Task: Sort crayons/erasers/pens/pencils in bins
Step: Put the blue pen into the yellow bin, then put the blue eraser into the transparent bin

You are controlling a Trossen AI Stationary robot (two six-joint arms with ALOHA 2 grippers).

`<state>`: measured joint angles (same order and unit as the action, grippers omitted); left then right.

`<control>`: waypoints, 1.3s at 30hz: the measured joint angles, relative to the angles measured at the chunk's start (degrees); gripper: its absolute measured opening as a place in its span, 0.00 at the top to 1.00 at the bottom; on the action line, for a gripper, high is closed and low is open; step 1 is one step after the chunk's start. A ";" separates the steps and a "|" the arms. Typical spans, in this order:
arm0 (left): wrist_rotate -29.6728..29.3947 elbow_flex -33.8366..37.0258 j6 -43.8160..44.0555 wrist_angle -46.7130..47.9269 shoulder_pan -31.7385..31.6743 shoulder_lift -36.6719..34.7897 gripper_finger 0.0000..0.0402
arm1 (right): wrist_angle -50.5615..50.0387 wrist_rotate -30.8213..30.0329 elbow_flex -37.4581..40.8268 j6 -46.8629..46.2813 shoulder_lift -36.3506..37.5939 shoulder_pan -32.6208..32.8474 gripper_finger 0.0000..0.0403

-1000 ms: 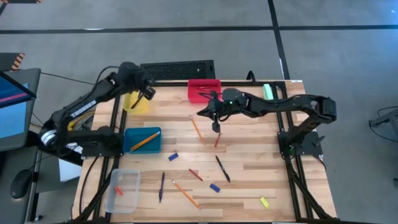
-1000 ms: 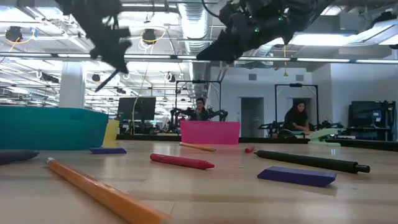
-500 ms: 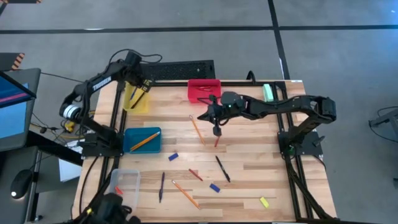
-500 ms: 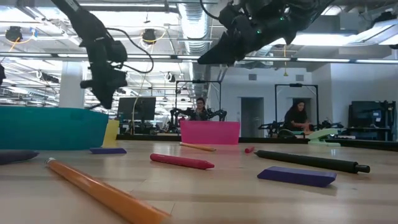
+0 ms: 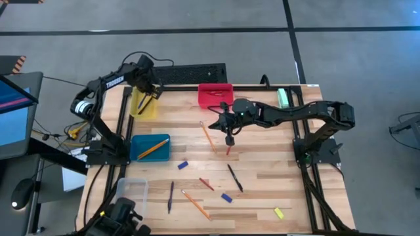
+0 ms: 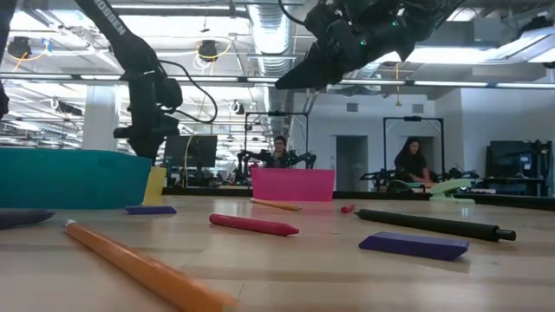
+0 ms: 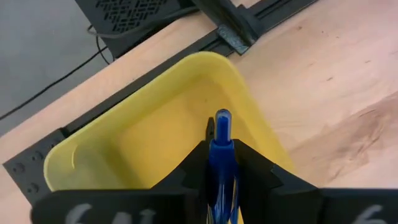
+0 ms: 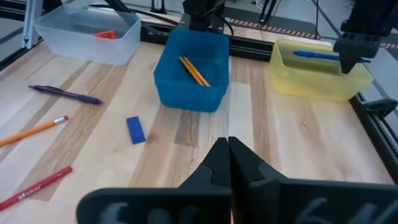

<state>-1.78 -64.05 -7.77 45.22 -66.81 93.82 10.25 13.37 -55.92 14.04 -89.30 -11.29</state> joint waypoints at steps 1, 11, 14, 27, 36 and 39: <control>0.02 0.00 0.00 0.54 0.02 0.00 0.89 | 0.01 0.00 0.00 0.02 0.00 0.00 0.99; 0.22 0.00 -0.04 0.97 -0.07 -0.04 0.81 | 0.01 0.00 0.00 0.00 0.00 0.57 0.99; 0.49 0.01 -0.35 0.97 -0.07 -0.03 0.82 | 0.01 0.02 0.00 0.01 0.00 0.94 0.99; -0.46 0.04 -0.37 1.23 -0.04 -0.04 0.68 | 0.01 0.02 -0.02 0.17 0.00 1.46 0.99; -1.03 0.07 -5.12 0.76 2.43 -9.38 0.63 | -5.67 -1.24 -0.04 2.44 0.49 1.14 0.99; 2.43 0.43 -7.89 -0.80 4.73 -15.94 0.71 | -9.15 -4.73 -0.04 2.56 1.95 0.35 0.99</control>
<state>0.65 -63.62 -15.66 44.42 -62.07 77.88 1.10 8.64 -55.96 16.60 -87.35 -10.93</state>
